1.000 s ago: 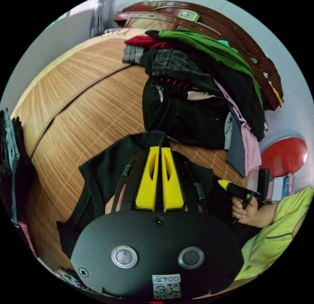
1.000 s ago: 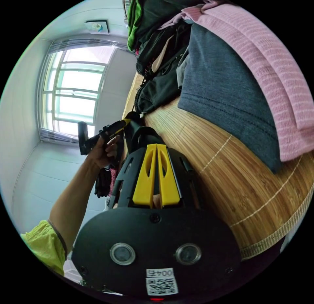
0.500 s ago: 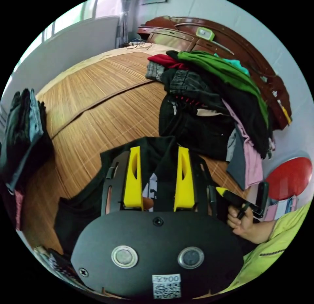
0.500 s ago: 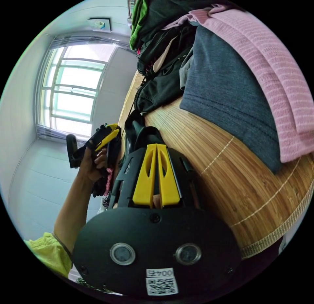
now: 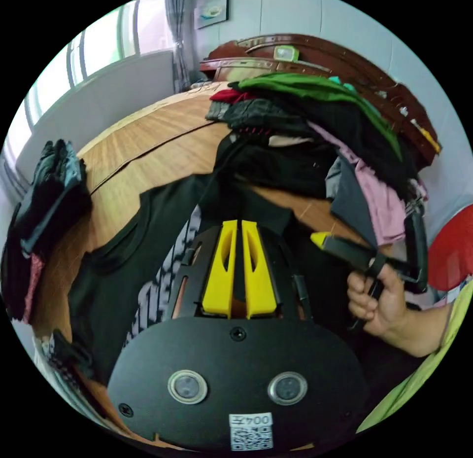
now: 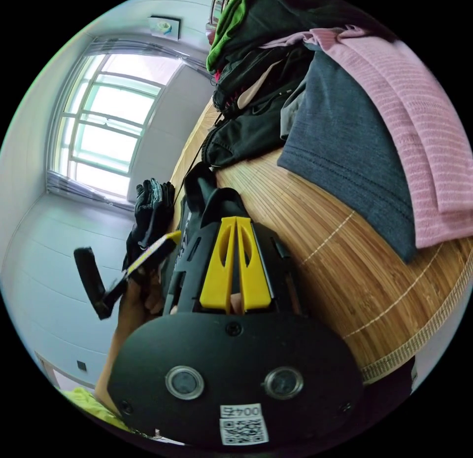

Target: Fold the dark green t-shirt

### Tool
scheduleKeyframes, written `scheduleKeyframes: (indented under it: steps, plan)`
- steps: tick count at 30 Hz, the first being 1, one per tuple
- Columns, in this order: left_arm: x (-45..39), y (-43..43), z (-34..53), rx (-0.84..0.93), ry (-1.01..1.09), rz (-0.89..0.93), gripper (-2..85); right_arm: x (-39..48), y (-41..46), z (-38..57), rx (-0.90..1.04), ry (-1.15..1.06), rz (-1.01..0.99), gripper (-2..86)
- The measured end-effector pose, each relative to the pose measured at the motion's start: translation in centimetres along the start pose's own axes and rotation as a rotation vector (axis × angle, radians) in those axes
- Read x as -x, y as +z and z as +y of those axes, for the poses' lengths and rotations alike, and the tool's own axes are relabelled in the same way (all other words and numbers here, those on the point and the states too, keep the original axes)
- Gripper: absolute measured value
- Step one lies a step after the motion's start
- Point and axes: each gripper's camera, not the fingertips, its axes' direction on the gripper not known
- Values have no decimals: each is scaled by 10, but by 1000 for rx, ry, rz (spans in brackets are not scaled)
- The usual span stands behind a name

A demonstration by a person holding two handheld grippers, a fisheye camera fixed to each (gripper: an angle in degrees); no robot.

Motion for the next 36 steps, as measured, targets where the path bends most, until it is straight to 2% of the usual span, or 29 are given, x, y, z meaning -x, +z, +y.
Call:
scheduleKeyframes:
  steps: [2, 4, 6, 8, 11, 13, 16, 19, 22, 26, 32, 36]
  plan:
    - [-1, -6, 45, 61, -78, -55, 20, 2, 1, 1, 1, -5, 5, -7]
    - [8, -32, 82, 11, -201, -20, 23, 1, 1, 1, 1, 0, -3, -7]
    - [16, -61, 120, -29, -308, -64, 31, 7, 0, 3, -6, -19, 13, -7]
    - [26, -92, 174, -36, -410, -248, 45, 13, -3, 6, -22, -62, 4, -7]
    - [38, -105, 228, 49, -468, -369, 64, 33, -7, 13, -69, -179, 24, -7]
    - [46, -92, 254, 163, -498, -341, 67, 44, -4, 17, -67, -237, 41, -7]
    - [51, -111, 279, 99, -610, -274, 67, 40, 1, 14, -39, -199, 45, -7]
    - [54, -154, 290, -39, -654, -364, 75, 30, 1, 9, -32, -150, 22, -7]
    - [81, -182, 313, 42, -727, -537, 82, 37, 3, 9, -25, -188, 42, -7]
    - [97, -189, 341, 334, -527, -855, 96, 35, 7, 5, -10, -179, 42, -7]
    - [85, -160, 336, 564, -151, -955, 102, 33, 10, -2, 5, -181, 40, -7]
    - [89, -137, 322, 654, -110, -943, 75, 28, 10, -8, 8, -169, 30, -7]
